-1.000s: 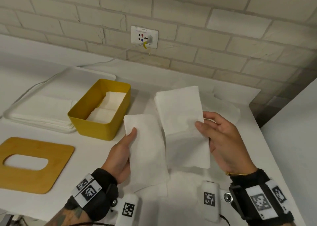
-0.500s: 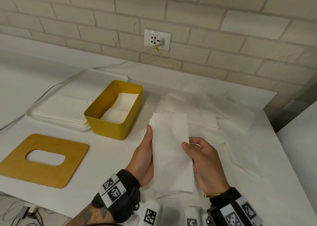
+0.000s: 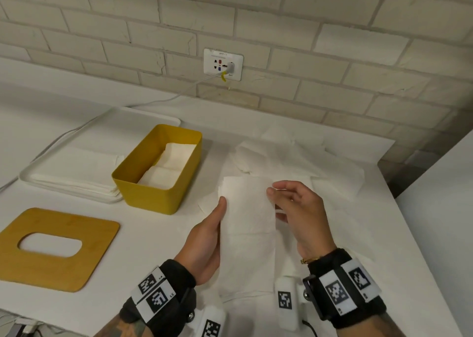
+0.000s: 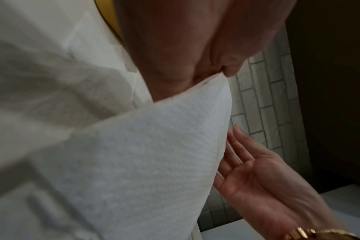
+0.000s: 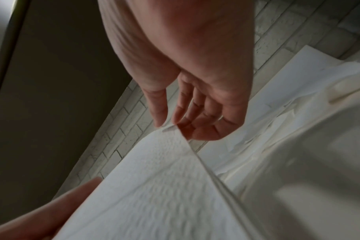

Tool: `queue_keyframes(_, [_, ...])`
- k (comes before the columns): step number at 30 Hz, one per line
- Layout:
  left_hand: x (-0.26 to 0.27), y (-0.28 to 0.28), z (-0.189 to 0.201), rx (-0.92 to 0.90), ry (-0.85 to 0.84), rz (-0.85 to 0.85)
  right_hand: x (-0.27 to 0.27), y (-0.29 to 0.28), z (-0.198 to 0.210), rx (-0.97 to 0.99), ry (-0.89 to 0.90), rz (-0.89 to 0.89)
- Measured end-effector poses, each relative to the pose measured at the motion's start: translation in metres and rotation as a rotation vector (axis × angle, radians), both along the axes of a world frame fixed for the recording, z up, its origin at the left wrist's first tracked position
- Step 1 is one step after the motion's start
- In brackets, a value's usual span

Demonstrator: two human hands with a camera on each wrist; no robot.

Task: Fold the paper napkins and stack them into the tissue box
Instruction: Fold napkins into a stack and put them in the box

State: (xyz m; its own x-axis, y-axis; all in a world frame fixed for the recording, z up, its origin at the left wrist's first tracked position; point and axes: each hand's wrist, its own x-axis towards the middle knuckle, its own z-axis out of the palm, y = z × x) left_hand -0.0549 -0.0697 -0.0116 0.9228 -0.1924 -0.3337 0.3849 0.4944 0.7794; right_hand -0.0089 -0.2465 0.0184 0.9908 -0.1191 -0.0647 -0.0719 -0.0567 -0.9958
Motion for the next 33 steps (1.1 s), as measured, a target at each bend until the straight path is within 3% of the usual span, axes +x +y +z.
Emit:
queue_keyframes(11, [-0.001,0.000,0.001,-0.025,0.015,-0.002,0.004,0.005,-0.002,0.042,-0.070,-0.067])
queue_keyframes(18, [0.000,-0.001,0.005,-0.051,0.048,0.006,-0.004,0.002,-0.003,0.010,-0.211,-0.067])
queue_keyframes(24, [-0.001,0.000,0.005,-0.072,0.078,0.002,-0.006,-0.001,-0.007,0.072,-0.192,-0.071])
queue_keyframes(33, [0.004,0.011,-0.002,-0.101,0.093,0.070,-0.008,-0.016,-0.001,0.395,-0.084,-0.018])
